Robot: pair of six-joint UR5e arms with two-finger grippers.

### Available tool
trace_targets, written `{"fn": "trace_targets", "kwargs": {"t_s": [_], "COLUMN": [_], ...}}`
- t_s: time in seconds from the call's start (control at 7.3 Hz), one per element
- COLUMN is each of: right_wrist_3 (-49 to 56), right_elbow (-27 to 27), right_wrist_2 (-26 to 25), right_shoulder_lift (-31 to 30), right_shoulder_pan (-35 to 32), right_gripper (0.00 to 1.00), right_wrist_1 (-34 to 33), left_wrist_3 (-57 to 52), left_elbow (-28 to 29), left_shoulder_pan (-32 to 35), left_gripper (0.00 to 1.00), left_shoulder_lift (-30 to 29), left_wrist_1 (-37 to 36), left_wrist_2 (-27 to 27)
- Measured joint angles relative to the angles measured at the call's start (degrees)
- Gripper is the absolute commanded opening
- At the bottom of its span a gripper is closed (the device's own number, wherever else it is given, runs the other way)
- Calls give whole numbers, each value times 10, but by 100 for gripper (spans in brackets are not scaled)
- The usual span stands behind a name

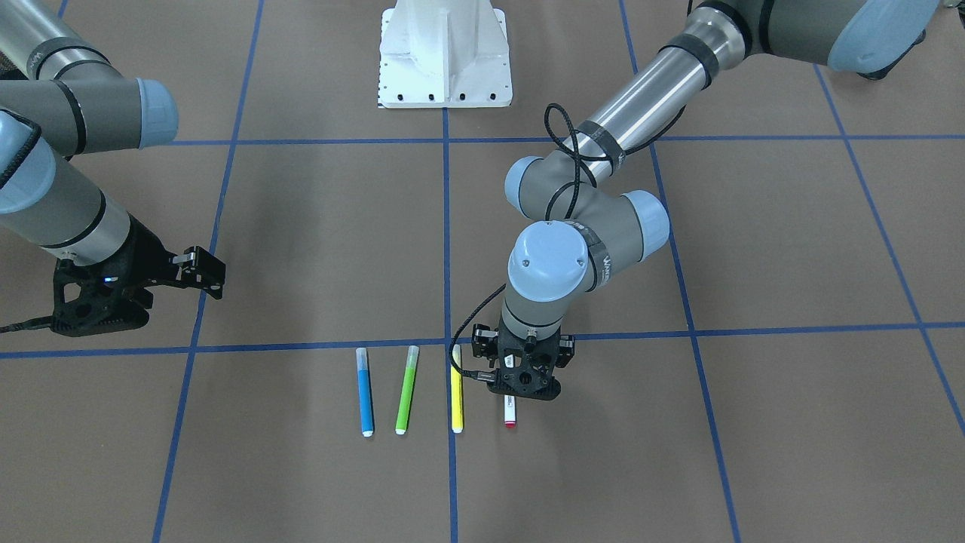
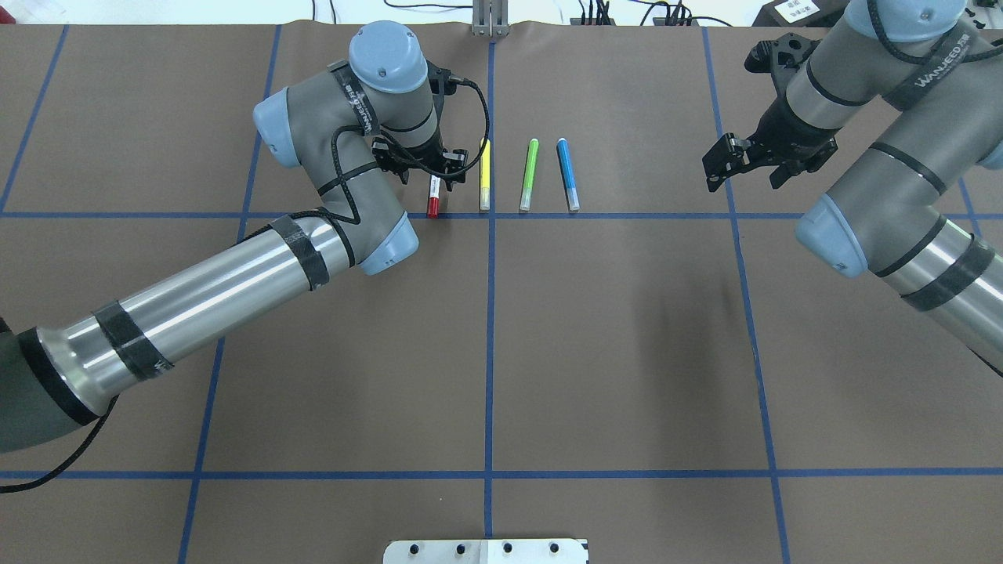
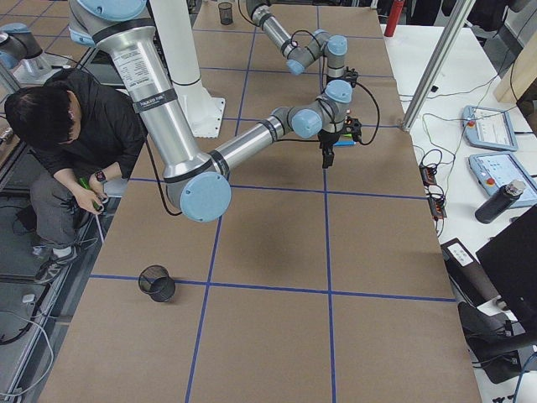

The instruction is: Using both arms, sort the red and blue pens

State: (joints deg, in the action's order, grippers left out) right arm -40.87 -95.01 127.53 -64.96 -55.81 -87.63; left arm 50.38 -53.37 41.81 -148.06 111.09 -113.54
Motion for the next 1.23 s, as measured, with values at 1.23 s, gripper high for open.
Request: {"fn": "trace_targets", "kwargs": {"t_s": [1.23], "right_wrist_3": [0], "right_elbow": [7], "right_wrist_2": [0], "right_shoulder_lift": [0], "right_shoulder_pan": [-2], "right_gripper": [99], "right_wrist_1": [0], "left_wrist_3": [38], "left_elbow": [11], "left_shoulder_pan": [-12], "left_gripper": [53], "left_shoulder_lift": [-10], "left_wrist_1": [1], "left_wrist_2": [0]}}
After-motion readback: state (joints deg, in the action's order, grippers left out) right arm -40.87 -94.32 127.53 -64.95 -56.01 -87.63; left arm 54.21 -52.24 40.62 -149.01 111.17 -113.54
